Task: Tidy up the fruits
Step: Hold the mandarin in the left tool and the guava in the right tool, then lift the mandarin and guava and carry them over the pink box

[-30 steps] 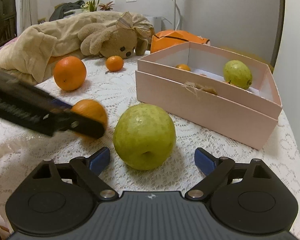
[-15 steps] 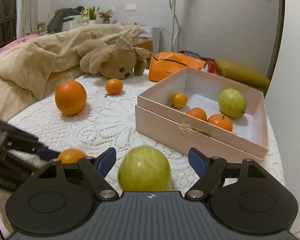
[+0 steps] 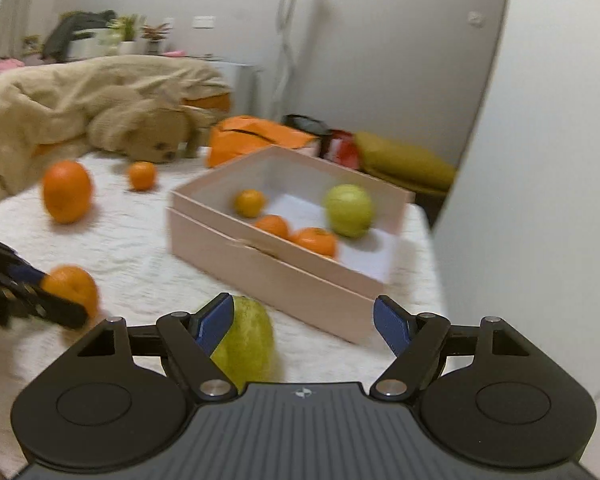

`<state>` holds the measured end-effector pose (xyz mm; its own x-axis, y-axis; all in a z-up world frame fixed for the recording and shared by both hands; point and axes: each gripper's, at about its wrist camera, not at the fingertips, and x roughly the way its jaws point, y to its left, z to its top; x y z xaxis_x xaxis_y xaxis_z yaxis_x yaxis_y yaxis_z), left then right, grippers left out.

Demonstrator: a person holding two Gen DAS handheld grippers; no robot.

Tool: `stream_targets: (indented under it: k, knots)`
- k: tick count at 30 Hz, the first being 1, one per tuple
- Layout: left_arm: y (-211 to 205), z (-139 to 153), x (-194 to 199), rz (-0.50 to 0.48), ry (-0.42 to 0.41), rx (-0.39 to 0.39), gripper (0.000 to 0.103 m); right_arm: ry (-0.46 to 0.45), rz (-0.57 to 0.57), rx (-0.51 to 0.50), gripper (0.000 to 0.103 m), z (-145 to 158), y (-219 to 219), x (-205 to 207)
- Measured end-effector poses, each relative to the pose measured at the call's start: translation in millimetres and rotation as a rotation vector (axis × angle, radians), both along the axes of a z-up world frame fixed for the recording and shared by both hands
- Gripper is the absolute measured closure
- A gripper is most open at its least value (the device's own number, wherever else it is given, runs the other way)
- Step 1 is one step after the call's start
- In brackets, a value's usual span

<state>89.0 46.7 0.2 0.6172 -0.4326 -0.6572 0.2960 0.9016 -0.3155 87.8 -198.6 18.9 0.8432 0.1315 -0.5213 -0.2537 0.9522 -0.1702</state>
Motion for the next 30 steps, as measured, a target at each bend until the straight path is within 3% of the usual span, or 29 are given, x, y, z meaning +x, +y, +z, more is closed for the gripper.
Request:
stream_targets:
  k: [5,9,12,17,23,30]
  knots:
    - [2.2,1.0,3.2,0.027,0.009,0.014,0.055,0.025,-0.009,0.042,0.026,2.5,-10.6,-2.7]
    - [0.7,-1.2,3.3,0.021,0.022,0.026,0.055,0.156,0.098,0.169,0.027,-4.0,-4.1,6.4]
    - [-0.7,-2.7,3.2,0.017,0.026,0.035,0.055,0.231,0.128,0.212,0.030,-15.4,5.0,16.3]
    - [-0.3,-3.2,3.7,0.016,0.027,0.035,0.055,0.233,0.112,0.188,0.033,-26.5,14.2,26.7]
    - [0.0,-3.7,3.5,0.017,0.027,0.036,0.055,0.267,0.099,0.162,0.043,-35.3,16.2,39.3]
    - [-3.3,0.6,5.2,0.024,0.028,0.040,0.055,0.235,0.128,0.087,0.044,-36.1,21.3,26.1]
